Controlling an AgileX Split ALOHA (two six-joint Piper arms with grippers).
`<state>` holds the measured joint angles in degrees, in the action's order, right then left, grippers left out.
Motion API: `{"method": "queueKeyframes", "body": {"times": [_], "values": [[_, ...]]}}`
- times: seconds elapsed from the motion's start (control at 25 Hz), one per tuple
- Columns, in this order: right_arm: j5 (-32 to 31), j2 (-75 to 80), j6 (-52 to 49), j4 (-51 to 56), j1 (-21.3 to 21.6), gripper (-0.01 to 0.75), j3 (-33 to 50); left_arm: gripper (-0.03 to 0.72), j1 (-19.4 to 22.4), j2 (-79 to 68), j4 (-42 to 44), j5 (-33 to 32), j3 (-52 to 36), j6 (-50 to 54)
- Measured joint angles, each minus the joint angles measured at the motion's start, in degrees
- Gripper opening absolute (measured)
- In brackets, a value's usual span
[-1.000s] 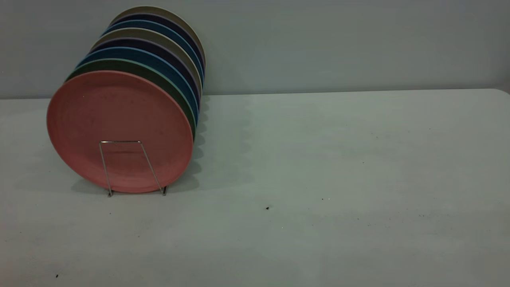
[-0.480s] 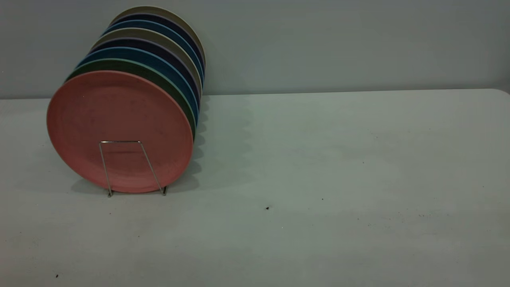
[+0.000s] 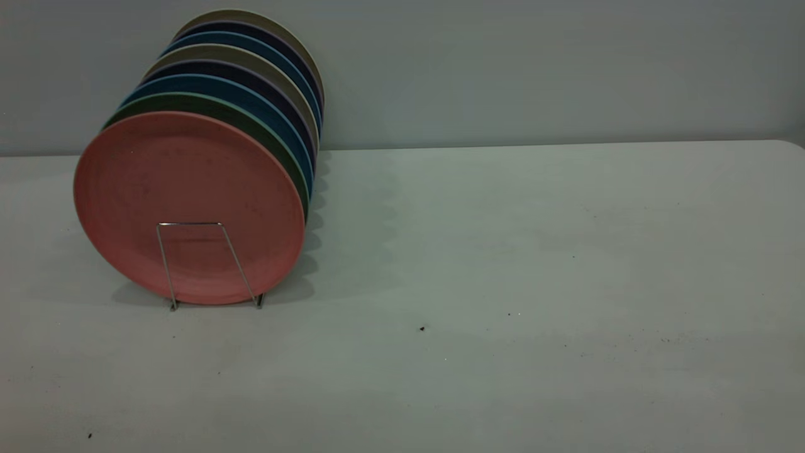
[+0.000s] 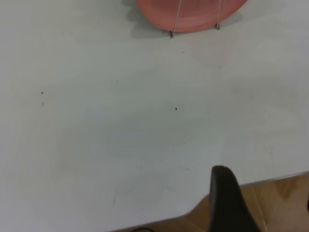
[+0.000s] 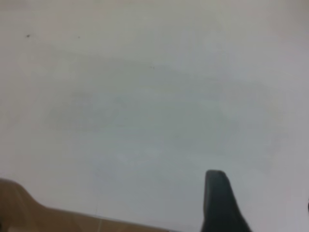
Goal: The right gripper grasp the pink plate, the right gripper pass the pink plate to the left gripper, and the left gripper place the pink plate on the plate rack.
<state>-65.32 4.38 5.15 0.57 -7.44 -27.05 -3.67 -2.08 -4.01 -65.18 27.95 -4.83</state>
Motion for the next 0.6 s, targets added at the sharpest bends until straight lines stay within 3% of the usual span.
{"method": "queueKeyframes", "body": {"times": [0.6], "values": [[0.0,-5.3,-0.1,0.1,5.3,0.444,0.0,0.425,0.0,3.4,0.0,0.0,0.0,0.0]]}}
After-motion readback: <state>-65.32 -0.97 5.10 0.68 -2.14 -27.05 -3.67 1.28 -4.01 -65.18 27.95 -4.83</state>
